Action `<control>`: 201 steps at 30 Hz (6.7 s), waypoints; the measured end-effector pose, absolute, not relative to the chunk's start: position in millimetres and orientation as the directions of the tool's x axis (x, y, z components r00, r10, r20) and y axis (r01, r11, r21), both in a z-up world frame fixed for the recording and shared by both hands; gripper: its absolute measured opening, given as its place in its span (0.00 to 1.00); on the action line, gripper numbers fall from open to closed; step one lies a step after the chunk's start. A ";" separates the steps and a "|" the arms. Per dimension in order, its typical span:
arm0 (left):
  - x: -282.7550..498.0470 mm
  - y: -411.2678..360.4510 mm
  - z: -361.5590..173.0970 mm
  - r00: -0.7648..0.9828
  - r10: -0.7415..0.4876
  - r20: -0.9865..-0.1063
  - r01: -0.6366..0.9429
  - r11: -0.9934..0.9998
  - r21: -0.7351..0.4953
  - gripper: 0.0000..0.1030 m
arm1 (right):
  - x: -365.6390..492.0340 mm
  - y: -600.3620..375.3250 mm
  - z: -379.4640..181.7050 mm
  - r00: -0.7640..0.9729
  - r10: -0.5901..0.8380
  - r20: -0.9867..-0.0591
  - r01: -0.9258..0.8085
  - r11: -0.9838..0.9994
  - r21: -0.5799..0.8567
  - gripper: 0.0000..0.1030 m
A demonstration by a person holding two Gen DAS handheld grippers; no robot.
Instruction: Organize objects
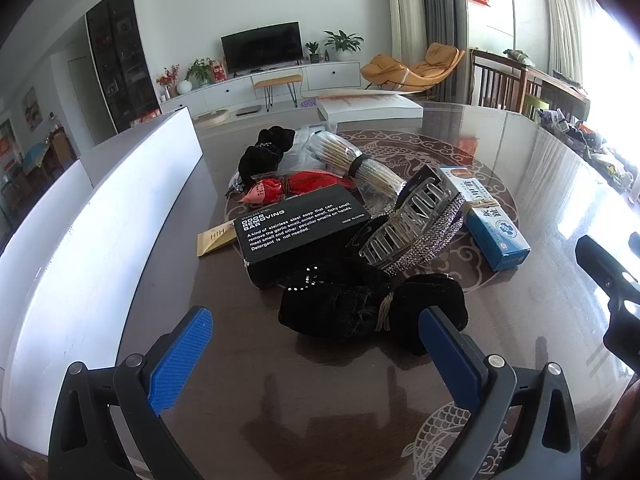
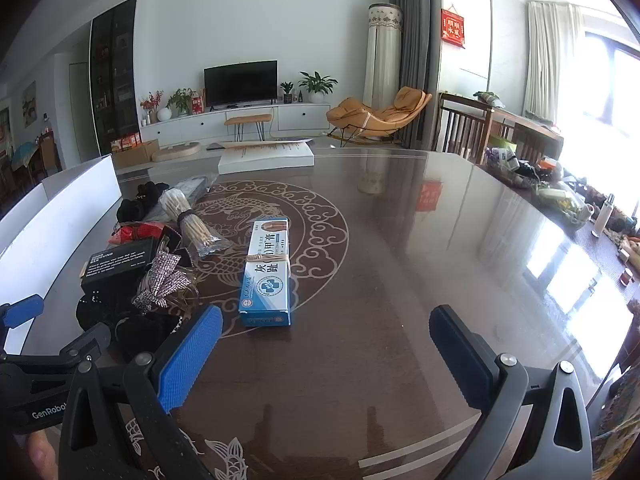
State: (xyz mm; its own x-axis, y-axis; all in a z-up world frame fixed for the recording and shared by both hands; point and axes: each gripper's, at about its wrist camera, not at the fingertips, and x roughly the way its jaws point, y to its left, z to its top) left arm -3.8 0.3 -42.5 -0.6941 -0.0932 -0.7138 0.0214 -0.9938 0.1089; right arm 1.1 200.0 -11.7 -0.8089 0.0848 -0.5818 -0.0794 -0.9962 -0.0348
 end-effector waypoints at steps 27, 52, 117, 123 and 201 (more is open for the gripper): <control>-52.3 -19.5 -87.0 -0.565 0.009 -0.825 -0.018 -1.000 0.001 1.00 | -35.4 201.0 -64.2 -0.622 0.006 -0.783 -0.047 -0.998 0.030 1.00; -98.1 -13.7 -85.8 -0.580 0.038 -0.814 -0.065 -0.998 -0.001 1.00 | -52.4 188.8 -81.7 -0.583 0.011 -0.813 -0.003 -1.000 -0.011 1.00; -96.3 -14.2 -85.5 -0.581 0.039 -0.813 -0.066 -0.998 -0.001 1.00 | -52.2 189.0 -82.2 -0.584 0.011 -0.812 -0.005 -1.000 -0.010 1.00; -96.3 -14.3 -85.5 -0.580 0.040 -0.813 -0.067 -0.998 -0.001 1.00 | -52.3 188.8 -82.1 -0.584 0.011 -0.812 -0.005 -1.000 -0.010 1.00; -96.2 -14.5 -85.4 -0.581 0.042 -0.813 -0.070 -0.998 -0.001 1.00 | -53.1 191.7 -82.1 -0.583 0.037 -0.812 -0.053 -0.999 -0.007 1.00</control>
